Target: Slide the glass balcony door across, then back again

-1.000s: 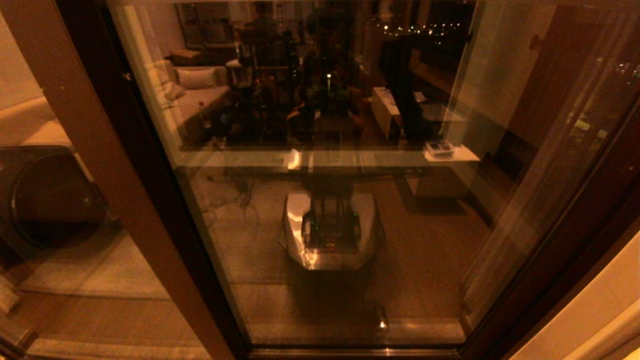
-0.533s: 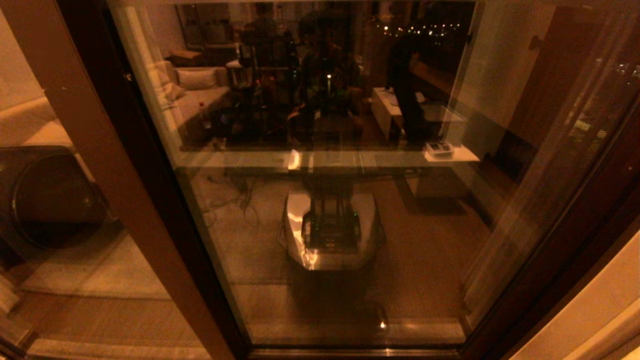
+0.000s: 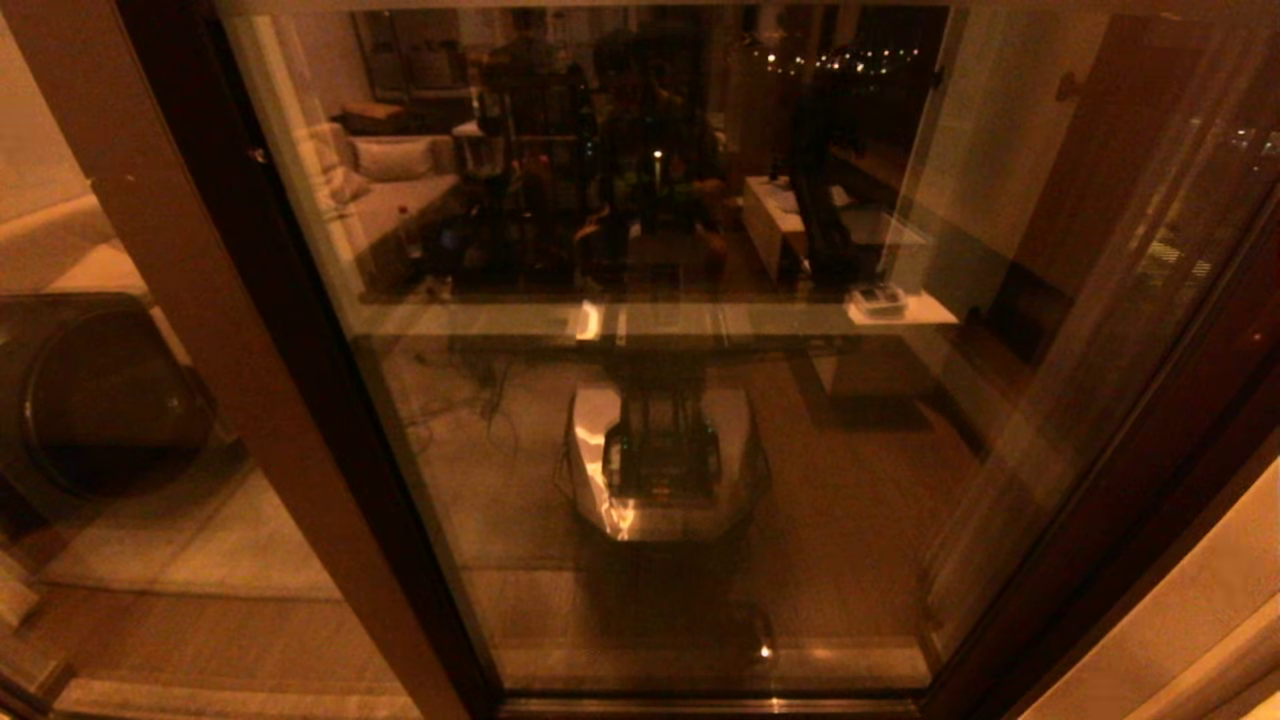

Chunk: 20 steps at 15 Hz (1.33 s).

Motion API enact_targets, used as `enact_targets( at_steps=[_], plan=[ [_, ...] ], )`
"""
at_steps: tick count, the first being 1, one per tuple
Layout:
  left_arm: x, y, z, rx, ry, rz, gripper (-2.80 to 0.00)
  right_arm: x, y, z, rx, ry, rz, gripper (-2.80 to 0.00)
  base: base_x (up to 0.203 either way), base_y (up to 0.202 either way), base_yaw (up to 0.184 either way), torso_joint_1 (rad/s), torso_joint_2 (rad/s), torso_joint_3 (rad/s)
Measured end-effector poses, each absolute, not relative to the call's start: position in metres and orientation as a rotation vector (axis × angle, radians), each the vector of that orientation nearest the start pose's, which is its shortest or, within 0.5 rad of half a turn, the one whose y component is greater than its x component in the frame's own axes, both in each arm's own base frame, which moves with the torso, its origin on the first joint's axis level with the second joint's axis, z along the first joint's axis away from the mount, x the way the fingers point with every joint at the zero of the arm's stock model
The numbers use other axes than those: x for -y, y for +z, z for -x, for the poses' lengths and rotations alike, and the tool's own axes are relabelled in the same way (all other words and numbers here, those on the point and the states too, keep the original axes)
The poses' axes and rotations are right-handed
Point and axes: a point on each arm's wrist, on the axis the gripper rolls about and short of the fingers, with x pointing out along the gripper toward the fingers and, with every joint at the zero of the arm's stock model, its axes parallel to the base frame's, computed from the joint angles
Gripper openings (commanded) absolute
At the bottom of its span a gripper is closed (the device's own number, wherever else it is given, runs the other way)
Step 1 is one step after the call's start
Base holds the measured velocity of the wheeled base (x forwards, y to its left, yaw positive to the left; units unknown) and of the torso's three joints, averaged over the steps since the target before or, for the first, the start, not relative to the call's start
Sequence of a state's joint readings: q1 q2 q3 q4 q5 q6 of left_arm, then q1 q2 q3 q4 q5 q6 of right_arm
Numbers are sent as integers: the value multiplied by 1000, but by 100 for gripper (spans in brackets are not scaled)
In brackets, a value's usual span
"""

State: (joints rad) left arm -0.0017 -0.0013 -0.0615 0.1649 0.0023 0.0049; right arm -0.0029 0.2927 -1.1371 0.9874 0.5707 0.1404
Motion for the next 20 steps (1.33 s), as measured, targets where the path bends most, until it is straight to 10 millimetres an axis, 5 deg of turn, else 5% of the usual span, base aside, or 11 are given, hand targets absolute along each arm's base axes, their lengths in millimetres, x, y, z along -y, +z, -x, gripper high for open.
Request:
enact_targets(
  at_steps=[5, 10, 15, 20],
  plan=[
    [0, 75, 28, -102, 1, -5, -280, -6, 158, 92, -281, 278, -16, -280, 0, 0, 0, 0, 0, 0],
    [0, 75, 28, -102, 1, -5, -280, -1, 89, 42, -217, 57, 91, -280, 0, 0, 0, 0, 0, 0],
    [0, 75, 28, -102, 1, -5, -280, 0, 77, 24, -17, 11, 92, -280, 0, 0, 0, 0, 0, 0],
    [0, 75, 28, -102, 1, -4, -280, 0, 76, 23, 0, 9, 55, -280, 0, 0, 0, 0, 0, 0]
  ],
)
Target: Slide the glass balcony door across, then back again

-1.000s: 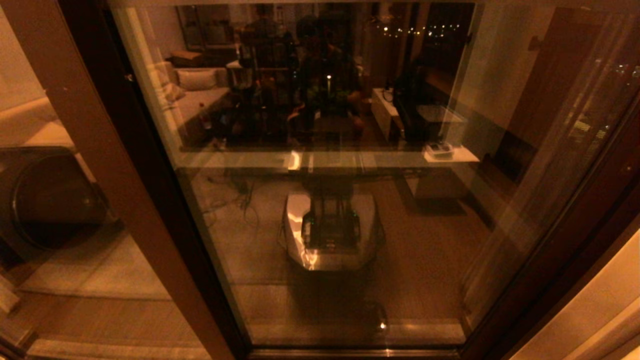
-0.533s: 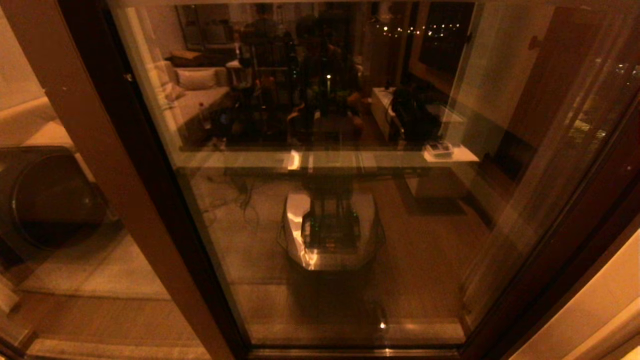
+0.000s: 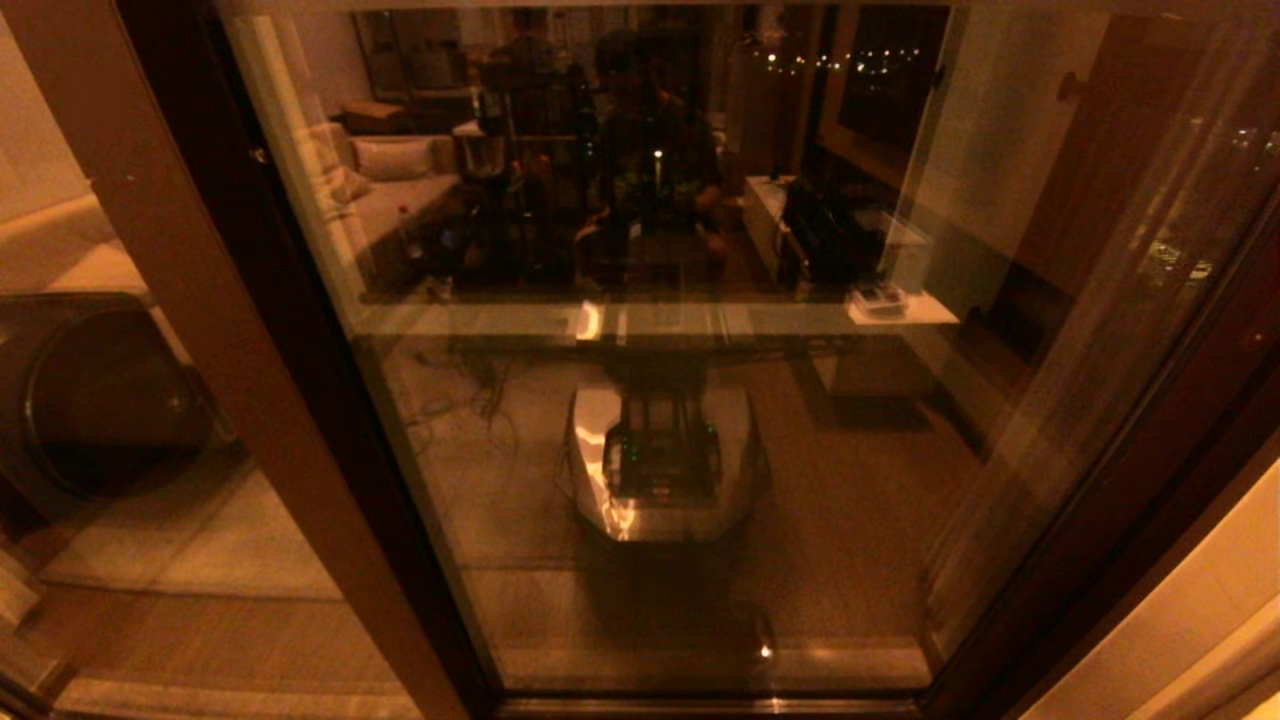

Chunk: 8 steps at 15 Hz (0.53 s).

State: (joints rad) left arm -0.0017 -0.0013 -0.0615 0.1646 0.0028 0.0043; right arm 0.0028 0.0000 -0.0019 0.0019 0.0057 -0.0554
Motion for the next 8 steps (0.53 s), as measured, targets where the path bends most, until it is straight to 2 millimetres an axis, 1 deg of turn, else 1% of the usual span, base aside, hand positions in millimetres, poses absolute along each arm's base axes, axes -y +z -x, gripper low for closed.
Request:
enact_targets(
  at_steps=[8],
  plan=[
    [0, 75, 28, -102, 1, -5, -280, 0, 75, 23, -5, 8, 53, -280, 0, 0, 0, 0, 0, 0]
  ],
)
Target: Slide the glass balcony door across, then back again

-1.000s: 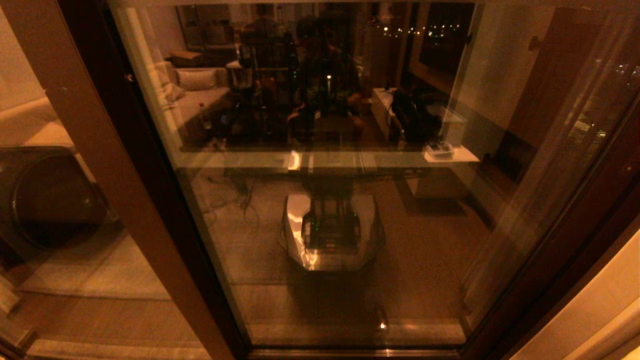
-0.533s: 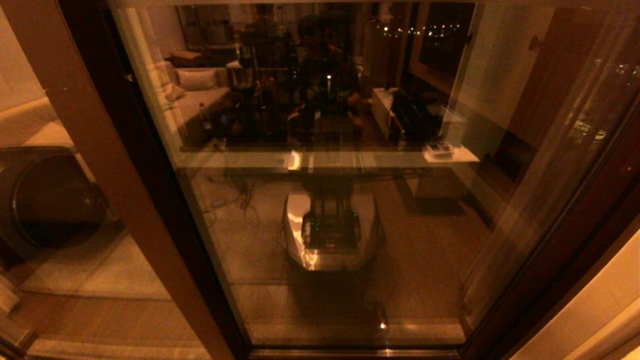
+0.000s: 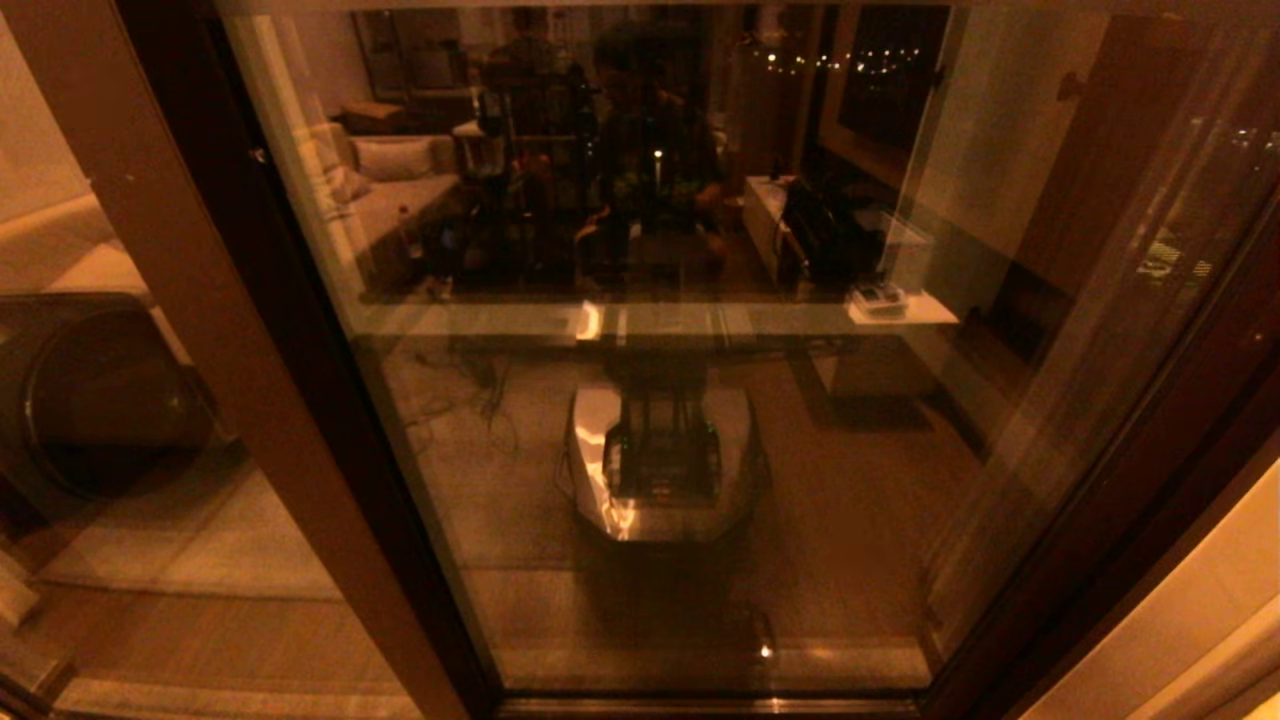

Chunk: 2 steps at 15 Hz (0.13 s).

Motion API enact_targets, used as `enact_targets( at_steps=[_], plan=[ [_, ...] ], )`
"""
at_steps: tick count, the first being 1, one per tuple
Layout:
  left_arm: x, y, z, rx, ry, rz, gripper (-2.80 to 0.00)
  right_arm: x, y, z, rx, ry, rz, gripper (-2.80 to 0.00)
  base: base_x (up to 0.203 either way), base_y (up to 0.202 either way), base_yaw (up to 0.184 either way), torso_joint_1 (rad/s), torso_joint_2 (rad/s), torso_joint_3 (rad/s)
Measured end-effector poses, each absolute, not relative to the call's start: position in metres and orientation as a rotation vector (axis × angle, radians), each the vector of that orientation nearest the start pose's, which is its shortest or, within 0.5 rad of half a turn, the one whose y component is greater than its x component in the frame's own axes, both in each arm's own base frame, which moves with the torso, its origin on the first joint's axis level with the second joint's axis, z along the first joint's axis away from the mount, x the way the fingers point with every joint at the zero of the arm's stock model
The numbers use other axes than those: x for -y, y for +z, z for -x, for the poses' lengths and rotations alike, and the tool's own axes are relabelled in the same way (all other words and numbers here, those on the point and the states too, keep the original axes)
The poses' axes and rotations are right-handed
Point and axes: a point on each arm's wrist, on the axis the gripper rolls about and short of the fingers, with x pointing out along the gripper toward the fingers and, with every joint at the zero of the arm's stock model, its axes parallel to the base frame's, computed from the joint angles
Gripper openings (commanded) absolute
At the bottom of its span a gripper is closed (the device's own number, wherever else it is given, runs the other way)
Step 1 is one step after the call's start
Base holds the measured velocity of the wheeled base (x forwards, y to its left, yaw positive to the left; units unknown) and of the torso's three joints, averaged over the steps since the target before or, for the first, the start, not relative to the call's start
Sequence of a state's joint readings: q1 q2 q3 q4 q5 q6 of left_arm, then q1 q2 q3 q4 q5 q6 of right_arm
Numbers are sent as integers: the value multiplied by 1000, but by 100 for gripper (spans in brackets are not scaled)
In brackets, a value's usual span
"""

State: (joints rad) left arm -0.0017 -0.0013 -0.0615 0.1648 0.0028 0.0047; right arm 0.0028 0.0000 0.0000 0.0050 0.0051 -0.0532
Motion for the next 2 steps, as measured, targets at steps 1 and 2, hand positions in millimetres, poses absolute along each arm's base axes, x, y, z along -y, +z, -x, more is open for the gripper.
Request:
enact_targets(
  at_steps=[1, 2],
  plan=[
    [0, 75, 28, -102, 1, -5, -280, 0, 75, 23, -3, 7, 44, -280, 0, 0, 0, 0, 0, 0],
    [0, 75, 28, -102, 1, -4, -280, 0, 75, 23, -3, 8, 41, -280, 0, 0, 0, 0, 0, 0]
  ],
)
